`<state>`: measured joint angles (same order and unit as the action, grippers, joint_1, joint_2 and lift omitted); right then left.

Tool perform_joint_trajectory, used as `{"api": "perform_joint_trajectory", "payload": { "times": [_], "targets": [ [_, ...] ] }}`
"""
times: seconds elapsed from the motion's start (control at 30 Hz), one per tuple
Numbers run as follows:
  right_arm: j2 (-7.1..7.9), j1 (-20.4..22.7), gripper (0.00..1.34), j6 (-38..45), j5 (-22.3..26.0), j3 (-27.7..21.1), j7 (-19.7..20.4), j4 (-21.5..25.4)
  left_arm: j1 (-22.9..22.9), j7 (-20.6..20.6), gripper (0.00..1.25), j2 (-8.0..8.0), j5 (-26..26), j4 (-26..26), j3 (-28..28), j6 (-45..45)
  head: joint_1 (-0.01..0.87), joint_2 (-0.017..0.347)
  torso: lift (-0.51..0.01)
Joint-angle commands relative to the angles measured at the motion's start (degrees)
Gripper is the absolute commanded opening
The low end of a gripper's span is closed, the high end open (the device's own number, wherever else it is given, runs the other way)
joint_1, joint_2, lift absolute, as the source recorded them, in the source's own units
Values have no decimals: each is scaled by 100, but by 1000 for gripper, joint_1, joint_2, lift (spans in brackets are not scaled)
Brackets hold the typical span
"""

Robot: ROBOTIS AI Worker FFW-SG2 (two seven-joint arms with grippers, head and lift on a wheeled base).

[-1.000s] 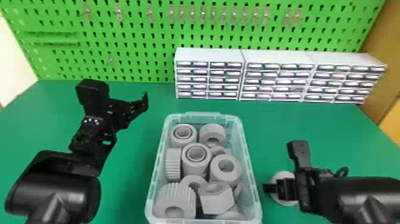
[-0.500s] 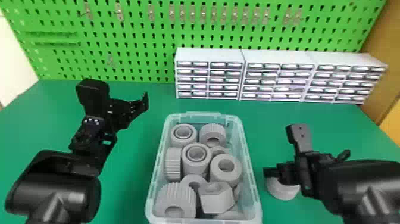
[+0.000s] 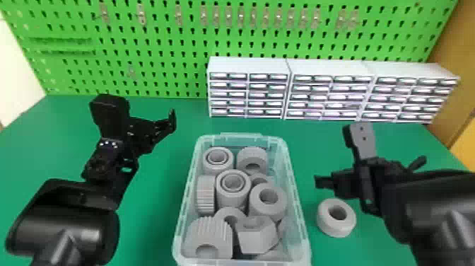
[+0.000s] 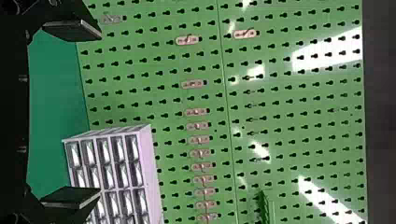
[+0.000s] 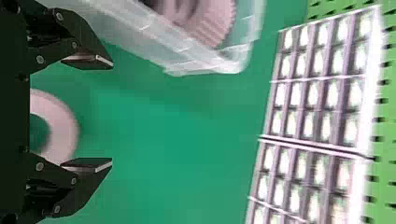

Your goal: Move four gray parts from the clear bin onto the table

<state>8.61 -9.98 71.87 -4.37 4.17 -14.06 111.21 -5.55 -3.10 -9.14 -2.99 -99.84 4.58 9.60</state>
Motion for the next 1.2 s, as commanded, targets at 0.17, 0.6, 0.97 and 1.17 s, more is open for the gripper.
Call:
{"api": "perform_joint_trajectory", "payload": {
  "times": [0.17, 0.6, 0.97, 1.17],
  "targets": [
    [0, -575, 821, 485, -3, 374, 0, 138, 1, 2, 1135, 0, 0, 0, -1, -2, 678, 34, -50],
    [-35, -1383, 821, 1470, 50, 1324, 0, 68, -16, 2, 1137, 0, 9, 0, -1, 16, 678, 34, -50],
    [-158, -1524, 822, 1698, 938, 1447, 0, -372, -7, 2, 1135, 0, 27, 0, 8, 68, 678, 34, -50],
    [-202, -1515, 822, 1725, 885, 1666, 0, -503, -7, -7, 1137, -8, 27, 0, 8, 68, 678, 34, -50]
  ]
}}
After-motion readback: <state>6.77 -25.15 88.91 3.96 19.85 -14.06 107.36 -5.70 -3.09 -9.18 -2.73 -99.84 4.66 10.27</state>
